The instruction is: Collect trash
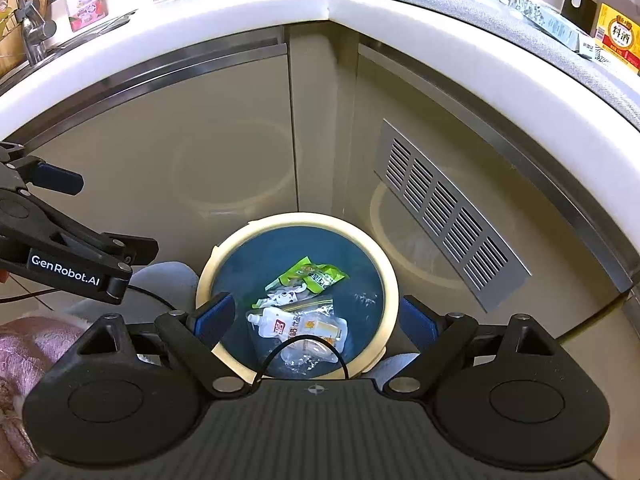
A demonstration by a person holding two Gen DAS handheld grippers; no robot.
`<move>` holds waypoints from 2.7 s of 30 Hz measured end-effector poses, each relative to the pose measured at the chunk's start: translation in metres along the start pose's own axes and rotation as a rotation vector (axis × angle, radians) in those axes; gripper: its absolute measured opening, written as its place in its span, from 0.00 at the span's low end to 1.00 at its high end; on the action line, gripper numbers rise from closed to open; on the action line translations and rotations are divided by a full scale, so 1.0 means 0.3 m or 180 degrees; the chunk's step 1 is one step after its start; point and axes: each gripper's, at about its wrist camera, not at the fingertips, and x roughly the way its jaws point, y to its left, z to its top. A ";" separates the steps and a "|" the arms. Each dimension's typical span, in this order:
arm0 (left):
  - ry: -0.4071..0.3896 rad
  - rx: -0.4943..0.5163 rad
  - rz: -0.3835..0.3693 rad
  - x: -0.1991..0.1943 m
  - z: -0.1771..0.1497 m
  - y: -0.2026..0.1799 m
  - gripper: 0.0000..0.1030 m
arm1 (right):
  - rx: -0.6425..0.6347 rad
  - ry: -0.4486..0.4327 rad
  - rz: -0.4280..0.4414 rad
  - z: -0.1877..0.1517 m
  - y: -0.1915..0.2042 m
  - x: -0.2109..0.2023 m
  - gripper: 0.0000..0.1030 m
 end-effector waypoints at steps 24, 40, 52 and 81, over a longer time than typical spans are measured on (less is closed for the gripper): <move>0.0120 0.0023 -0.0039 0.042 -0.001 -0.002 1.00 | 0.0091 0.0137 0.0036 0.001 -0.017 0.052 0.87; 0.0211 0.0013 -0.0078 0.073 -0.006 -0.002 1.00 | 0.0137 0.0237 0.0053 0.005 -0.025 0.097 0.87; 0.0195 0.0032 -0.0055 0.076 -0.008 -0.005 1.00 | 0.0139 0.0248 0.0049 0.001 -0.017 0.107 0.87; -0.0896 0.0019 -0.0026 -0.235 0.296 0.066 1.00 | 0.0306 -0.0910 0.0047 0.237 -0.202 -0.243 0.92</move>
